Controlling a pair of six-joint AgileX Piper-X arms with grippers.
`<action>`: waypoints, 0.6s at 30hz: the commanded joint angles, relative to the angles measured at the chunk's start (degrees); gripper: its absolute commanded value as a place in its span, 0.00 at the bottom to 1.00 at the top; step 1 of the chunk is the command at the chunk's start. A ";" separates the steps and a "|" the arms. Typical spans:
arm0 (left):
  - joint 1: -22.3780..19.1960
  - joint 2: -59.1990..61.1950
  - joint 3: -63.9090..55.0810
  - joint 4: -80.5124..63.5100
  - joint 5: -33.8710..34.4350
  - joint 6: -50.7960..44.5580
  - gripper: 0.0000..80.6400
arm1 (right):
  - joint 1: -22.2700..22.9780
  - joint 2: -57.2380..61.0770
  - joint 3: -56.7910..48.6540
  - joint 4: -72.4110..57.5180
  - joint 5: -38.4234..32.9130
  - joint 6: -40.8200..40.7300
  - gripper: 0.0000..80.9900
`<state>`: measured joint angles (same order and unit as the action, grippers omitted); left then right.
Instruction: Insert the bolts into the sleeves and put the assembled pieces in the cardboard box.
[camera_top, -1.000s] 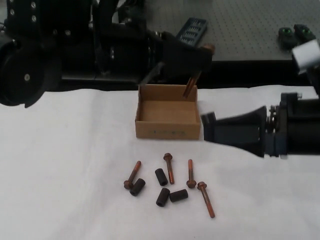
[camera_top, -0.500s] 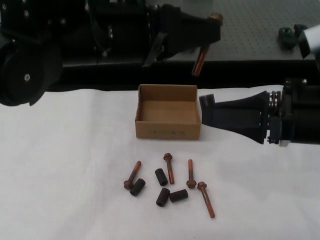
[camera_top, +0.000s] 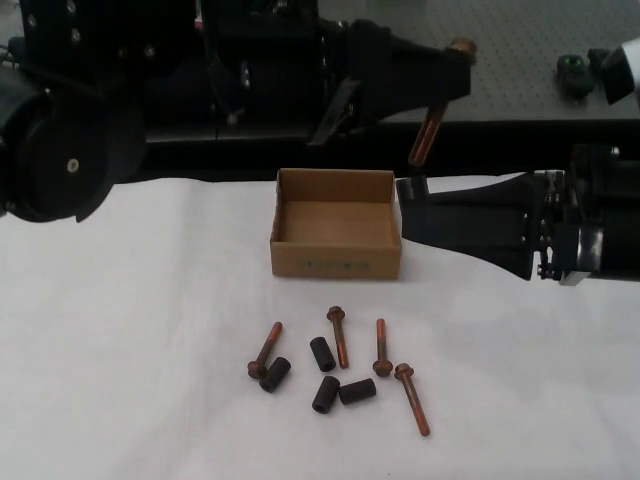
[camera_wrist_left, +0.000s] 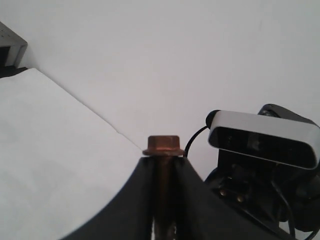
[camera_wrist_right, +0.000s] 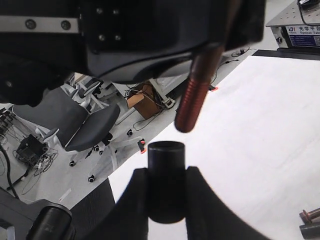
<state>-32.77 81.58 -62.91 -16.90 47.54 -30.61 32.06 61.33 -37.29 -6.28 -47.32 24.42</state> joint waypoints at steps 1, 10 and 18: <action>-0.09 -0.73 -0.25 -1.43 0.34 -0.79 0.01 | -0.04 0.12 -0.11 -1.02 -1.06 0.07 0.03; -0.09 -0.73 0.41 -0.88 0.67 -0.70 0.01 | -0.04 0.12 -0.11 -1.84 -0.64 0.07 0.03; -0.09 -0.73 0.41 -1.02 0.68 -0.70 0.01 | -0.04 0.12 -0.11 -1.82 1.14 0.07 0.03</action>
<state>-32.77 81.58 -62.23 -16.80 47.54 -30.61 32.06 61.33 -37.29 -7.08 -46.97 24.42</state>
